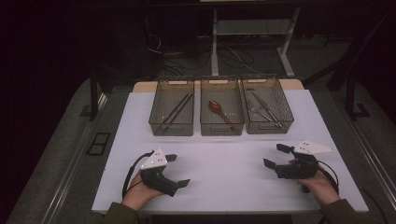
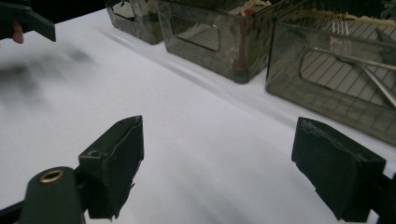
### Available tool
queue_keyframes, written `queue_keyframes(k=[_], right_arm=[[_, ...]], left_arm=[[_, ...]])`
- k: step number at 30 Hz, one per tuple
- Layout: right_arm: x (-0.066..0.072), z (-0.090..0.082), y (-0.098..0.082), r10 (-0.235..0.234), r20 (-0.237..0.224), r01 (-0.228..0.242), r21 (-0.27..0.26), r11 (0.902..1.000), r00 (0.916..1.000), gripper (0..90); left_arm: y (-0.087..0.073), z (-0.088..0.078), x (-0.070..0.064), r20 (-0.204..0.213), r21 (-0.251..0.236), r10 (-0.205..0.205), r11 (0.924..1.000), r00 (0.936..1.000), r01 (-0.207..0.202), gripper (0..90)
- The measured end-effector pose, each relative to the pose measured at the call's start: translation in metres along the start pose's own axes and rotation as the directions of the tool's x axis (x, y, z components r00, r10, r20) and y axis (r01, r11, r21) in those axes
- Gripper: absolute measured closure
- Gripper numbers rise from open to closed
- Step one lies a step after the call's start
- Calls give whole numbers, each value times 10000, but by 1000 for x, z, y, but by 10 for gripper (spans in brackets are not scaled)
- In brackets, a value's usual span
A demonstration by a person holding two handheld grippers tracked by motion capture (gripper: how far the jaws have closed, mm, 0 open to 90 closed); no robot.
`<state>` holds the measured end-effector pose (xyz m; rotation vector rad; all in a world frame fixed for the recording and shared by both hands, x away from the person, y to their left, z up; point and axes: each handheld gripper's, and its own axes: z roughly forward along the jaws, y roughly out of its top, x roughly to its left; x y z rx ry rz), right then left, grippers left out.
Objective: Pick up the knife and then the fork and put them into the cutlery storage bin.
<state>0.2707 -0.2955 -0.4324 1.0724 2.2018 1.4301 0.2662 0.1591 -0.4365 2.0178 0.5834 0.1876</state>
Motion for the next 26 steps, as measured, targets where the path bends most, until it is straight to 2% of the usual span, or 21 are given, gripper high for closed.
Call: queue_keyframes(k=[6,15,20,26], right_arm=[[3,-1,-8,-93,-70,94,213,9997,9999,143],[6,-7,-15,-25,-122,28,255,9997,9999,137],[8,-6,-18,-255,-94,260,543,9982,9996,138],[9,-6,-17,-275,-156,282,472,9985,9995,137]], left_arm=[[0,0,-1,3,12,-27,10000,10000,27,0],[0,0,-1,8,69,-6,10000,10000,6,0],[0,0,0,4,65,-21,10000,10000,21,0],[0,0,0,3,72,-24,10000,10000,24,0]])
